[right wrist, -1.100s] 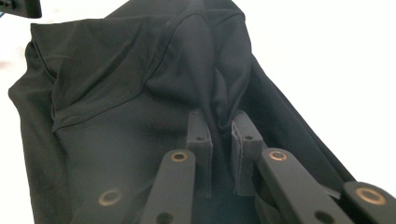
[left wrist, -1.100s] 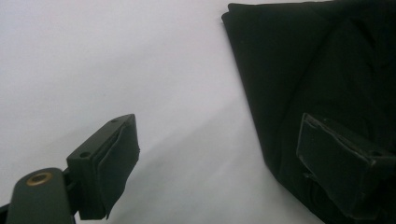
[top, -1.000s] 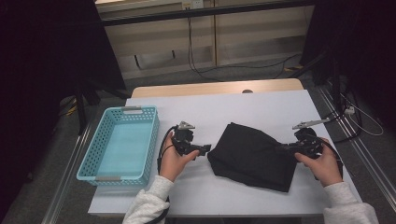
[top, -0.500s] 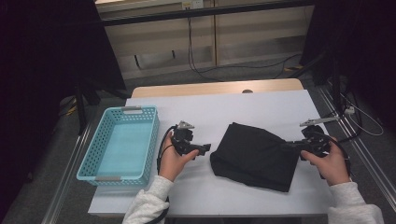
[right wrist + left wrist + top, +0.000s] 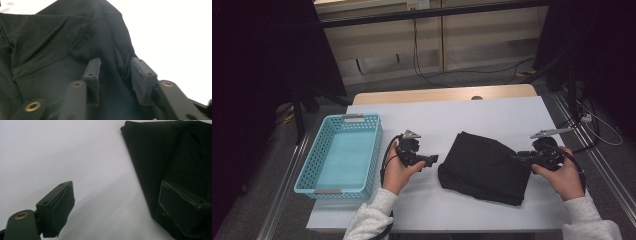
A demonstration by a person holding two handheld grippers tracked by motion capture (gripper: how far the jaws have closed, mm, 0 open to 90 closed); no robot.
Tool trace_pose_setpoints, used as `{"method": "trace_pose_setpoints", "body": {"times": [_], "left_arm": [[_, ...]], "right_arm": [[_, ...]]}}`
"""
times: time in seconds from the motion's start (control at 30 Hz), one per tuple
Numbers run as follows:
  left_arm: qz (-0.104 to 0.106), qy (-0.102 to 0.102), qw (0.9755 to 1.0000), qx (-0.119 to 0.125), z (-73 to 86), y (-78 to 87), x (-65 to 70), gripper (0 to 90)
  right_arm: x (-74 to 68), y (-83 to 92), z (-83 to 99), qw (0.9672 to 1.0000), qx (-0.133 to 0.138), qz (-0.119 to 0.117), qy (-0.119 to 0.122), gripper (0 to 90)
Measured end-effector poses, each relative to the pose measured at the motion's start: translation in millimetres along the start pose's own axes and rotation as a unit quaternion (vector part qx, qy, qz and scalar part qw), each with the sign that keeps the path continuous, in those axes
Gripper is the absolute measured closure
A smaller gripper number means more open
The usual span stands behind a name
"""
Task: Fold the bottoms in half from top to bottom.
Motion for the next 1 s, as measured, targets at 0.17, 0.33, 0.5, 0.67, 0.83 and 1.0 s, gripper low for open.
{"method": "trace_pose_setpoints", "body": {"times": [0.17, 0.33, 0.5, 0.67, 0.83, 1.0], "left_arm": [[0.0, -0.003, 1.0, -0.002, 0.0, 0.3, 0.4, 13.1], [0.0, -0.002, 1.0, -0.002, 0.2, -0.1, 0.1, 13.1], [0.001, 0.001, 1.0, -0.003, 1.0, -1.2, 0.0, 13.1], [0.001, 0.0, 1.0, -0.002, 0.9, 0.0, 0.7, 13.1], [0.0, 0.001, 1.0, 0.0, 1.8, 0.5, 1.1, 13.1], [0.0, -0.002, 1.0, -0.002, 2.5, 0.8, 2.3, 13.1]], "right_arm": [[-9.3, 2.5, -3.3, 0.9994, 0.011, 0.014, 0.028, 50.1], [-15.4, 3.1, -2.6, 0.9992, 0.012, 0.014, 0.034, 47.6], [-22.2, 2.1, -2.7, 0.999, 0.014, 0.016, 0.04, 43.7], [-29.1, 0.0, -2.5, 0.9983, 0.011, 0.016, 0.055, 40.0], [-35.7, -4.7, 1.0, 0.9983, 0.005, 0.007, 0.058, 39.3], [-42.6, -3.9, 3.3, 0.9977, 0.007, 0.009, 0.066, 36.5]]}}
Point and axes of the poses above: each handheld gripper's, and its own axes: y roughly backward along the jaws, z roughly out of its underside, x roughly to its right, the point moved 3 cm from there along -y, roughly forward along the jaws, and after that the axes turned 11 degrees about -x, right-handed, at the moved point
